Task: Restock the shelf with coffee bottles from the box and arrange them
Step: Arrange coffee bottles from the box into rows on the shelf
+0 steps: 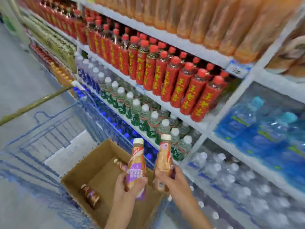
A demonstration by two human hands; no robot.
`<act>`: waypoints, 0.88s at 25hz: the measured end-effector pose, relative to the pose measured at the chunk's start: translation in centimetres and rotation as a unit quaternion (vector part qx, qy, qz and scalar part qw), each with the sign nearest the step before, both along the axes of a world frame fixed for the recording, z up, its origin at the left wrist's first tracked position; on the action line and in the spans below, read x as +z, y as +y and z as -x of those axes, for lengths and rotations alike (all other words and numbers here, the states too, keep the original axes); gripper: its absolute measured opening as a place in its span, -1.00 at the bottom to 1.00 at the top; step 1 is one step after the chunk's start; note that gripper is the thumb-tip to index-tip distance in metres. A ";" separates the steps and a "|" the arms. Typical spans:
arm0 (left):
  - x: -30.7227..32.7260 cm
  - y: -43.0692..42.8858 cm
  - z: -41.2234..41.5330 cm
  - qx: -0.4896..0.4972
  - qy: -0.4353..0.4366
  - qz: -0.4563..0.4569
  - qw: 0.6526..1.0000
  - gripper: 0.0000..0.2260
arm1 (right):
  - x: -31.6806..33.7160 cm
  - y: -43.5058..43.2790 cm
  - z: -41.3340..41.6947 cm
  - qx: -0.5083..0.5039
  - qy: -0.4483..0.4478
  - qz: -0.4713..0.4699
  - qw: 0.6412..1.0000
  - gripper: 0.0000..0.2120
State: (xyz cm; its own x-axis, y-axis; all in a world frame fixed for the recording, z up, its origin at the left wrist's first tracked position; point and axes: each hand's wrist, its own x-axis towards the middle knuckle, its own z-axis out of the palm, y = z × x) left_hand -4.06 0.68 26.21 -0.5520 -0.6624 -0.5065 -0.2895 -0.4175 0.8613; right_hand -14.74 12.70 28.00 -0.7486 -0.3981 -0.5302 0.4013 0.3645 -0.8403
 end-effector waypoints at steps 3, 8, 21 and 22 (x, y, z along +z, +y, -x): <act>3.0 5.2 3.7 -0.092 0.049 0.014 0.994 -0.36 | 2.8 6.9 1.4 -0.099 0.017 0.050 0.994 -0.68; 7.1 18.1 9.5 -0.224 0.101 -0.014 0.969 -0.57 | 5.8 21.9 2.3 -0.214 0.067 0.070 0.972 -0.53; 15.7 47.8 18.6 -0.419 0.232 0.015 0.878 -0.48 | 13.0 54.4 5.4 -0.436 0.190 0.102 0.874 -0.67; 16.8 49.1 19.4 -0.434 0.245 0.015 0.867 -0.53 | 13.9 55.6 6.0 -0.438 0.207 0.100 0.869 -0.67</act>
State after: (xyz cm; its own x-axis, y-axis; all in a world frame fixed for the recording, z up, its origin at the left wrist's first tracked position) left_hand -23.44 49.75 42.97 -0.9930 0.1021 -0.0596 -0.0792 -0.2000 0.9766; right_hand -20.74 68.32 41.92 -0.9212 0.3671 -0.1290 0.0994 -0.0985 -0.9902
